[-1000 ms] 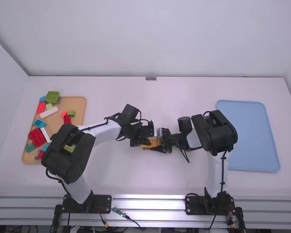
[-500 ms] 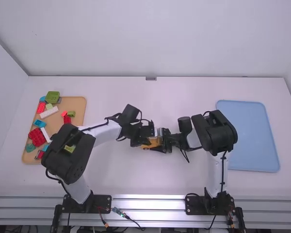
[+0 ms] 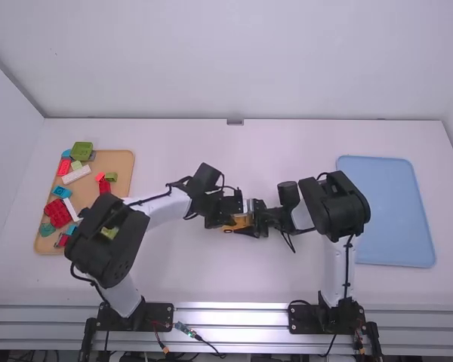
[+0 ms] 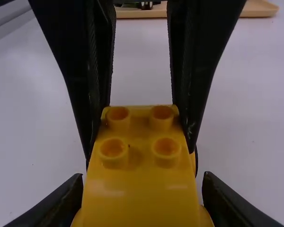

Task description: Assemble lego blocks to make yellow taxi

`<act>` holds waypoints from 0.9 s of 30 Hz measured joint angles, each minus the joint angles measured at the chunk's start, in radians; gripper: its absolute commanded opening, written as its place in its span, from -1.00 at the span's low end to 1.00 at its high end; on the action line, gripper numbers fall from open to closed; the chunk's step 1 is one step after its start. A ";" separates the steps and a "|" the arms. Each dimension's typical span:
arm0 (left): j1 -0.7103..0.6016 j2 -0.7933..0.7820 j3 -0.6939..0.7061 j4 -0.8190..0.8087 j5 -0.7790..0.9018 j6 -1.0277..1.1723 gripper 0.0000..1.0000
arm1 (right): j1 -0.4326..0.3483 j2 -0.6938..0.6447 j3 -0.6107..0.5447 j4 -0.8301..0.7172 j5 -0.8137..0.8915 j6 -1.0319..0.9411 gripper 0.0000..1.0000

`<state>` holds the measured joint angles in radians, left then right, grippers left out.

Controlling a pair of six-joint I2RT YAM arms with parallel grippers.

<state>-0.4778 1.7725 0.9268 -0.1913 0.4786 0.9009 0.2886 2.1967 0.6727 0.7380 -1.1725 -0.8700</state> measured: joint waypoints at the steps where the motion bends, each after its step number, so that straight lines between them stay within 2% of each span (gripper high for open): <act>1: -0.005 -0.002 0.001 -0.003 -0.011 -0.004 -0.97 | 0.000 0.000 0.000 0.000 0.000 0.000 -0.31; 17: -0.019 -0.003 0.017 -0.029 -0.046 -0.013 -0.96 | 0.000 0.000 0.000 0.000 0.000 0.000 -0.30; 19: -0.018 -0.003 0.017 -0.029 -0.046 -0.011 -0.90 | 0.000 0.000 0.000 0.000 0.001 0.000 -0.30; 20: -0.019 -0.003 0.017 -0.028 -0.046 -0.013 -0.96 | 0.000 0.000 0.000 0.001 0.001 0.001 -0.31; 27: -0.021 0.001 0.037 -0.072 -0.055 -0.019 -0.97 | 0.003 0.000 0.000 -0.001 0.001 -0.002 -0.36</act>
<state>-0.4988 1.7737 0.9634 -0.2630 0.4240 0.8814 0.2920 2.1967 0.6731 0.7372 -1.1717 -0.8719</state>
